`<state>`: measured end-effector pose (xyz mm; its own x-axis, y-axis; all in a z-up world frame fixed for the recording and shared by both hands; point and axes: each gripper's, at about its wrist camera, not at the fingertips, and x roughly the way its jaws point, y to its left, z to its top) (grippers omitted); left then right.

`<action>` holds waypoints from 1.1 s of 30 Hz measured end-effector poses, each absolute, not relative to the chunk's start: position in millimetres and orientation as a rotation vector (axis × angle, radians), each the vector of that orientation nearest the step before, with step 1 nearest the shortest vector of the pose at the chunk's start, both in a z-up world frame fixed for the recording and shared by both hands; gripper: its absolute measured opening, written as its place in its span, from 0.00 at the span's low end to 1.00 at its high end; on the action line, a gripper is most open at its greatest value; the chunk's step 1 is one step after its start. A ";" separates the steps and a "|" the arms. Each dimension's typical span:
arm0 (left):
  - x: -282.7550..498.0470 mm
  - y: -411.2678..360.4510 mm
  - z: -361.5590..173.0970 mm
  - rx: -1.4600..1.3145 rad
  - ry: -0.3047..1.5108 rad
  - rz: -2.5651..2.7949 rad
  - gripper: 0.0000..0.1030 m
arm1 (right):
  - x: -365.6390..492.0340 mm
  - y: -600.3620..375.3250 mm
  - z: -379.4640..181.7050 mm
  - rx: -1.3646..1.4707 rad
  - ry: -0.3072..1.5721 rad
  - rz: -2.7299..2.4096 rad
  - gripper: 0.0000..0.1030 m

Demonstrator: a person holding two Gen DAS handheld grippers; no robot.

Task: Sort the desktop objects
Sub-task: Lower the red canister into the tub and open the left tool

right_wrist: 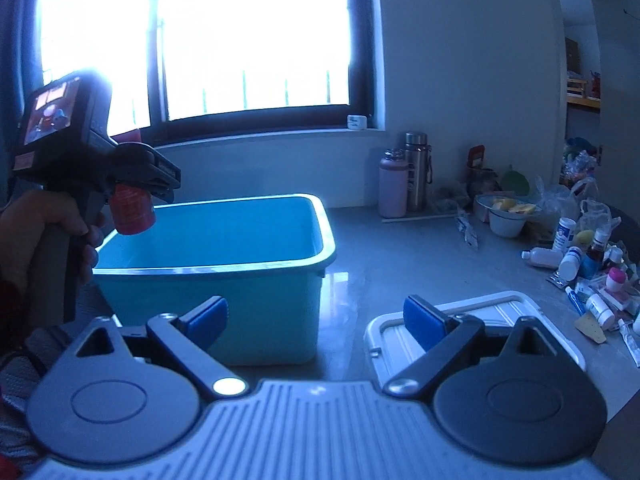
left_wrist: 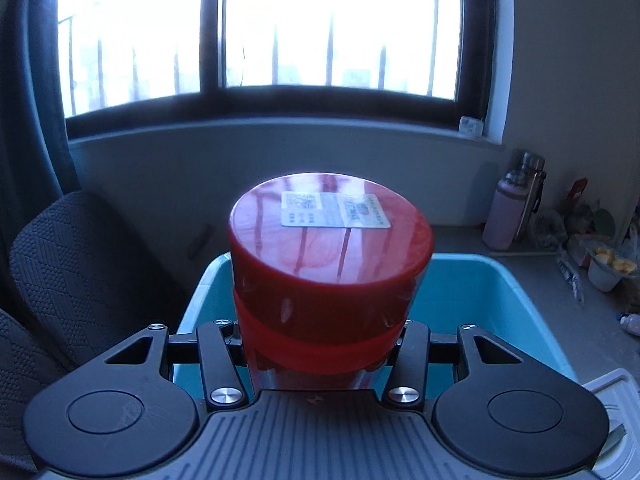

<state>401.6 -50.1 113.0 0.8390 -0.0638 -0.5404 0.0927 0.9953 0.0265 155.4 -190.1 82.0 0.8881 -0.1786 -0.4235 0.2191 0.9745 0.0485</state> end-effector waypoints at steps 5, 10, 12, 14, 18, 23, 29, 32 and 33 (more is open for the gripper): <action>423.8 -45.9 95.5 0.023 0.636 -0.076 0.49 | 163.6 -189.3 78.2 0.092 0.446 -0.232 0.92; 439.0 -42.4 88.2 0.030 0.698 -0.066 0.60 | 169.3 -188.7 78.5 0.096 0.450 -0.239 0.92; 437.8 -37.8 89.7 0.028 0.680 -0.055 0.78 | 170.7 -187.9 79.0 0.099 0.450 -0.240 0.92; 436.1 -33.7 92.5 0.021 0.653 -0.050 0.89 | 171.6 -186.3 79.3 0.102 0.453 -0.238 0.92; 434.0 -27.4 95.7 0.021 0.649 -0.053 0.89 | 173.2 -183.1 78.9 0.102 0.452 -0.228 0.92; 431.4 -23.2 97.7 0.029 0.647 -0.048 0.89 | 173.8 -178.6 80.3 0.097 0.451 -0.219 0.92; 422.3 -22.4 103.5 0.032 0.641 -0.059 0.89 | 169.9 -175.4 84.6 0.088 0.439 -0.215 0.92; 412.2 -19.6 107.6 0.033 0.633 -0.069 0.89 | 167.5 -174.3 86.3 0.090 0.435 -0.211 0.92; 408.3 -18.1 108.2 0.031 0.632 -0.076 0.89 | 167.3 -173.8 86.4 0.091 0.435 -0.209 0.92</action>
<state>408.3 -18.1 108.2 0.8041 -0.0614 -0.5913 0.0804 0.9967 0.0058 167.3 -173.8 86.4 0.8860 -0.1810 -0.4268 0.2200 0.9746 0.0432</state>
